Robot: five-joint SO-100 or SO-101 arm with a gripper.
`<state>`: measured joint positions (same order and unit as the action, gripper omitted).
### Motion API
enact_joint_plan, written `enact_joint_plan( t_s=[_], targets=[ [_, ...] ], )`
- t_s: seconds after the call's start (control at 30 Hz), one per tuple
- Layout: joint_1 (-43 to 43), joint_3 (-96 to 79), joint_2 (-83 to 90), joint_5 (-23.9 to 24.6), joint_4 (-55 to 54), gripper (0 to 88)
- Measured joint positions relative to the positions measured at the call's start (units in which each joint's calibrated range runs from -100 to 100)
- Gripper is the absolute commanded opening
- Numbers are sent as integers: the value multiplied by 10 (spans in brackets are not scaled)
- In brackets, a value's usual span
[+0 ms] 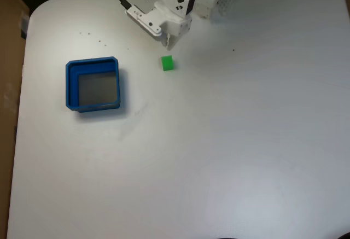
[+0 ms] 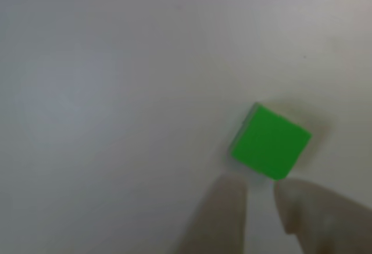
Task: Pick up green cube and drop it in the blue box
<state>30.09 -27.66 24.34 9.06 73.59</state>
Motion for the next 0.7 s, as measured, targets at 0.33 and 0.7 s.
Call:
enact_joint_plan(
  t_s=[0.33, 0.7],
  targets=[
    [0, 2, -10, 127, 0, 6],
    [0, 2, -10, 136, 1, 7]
  ],
)
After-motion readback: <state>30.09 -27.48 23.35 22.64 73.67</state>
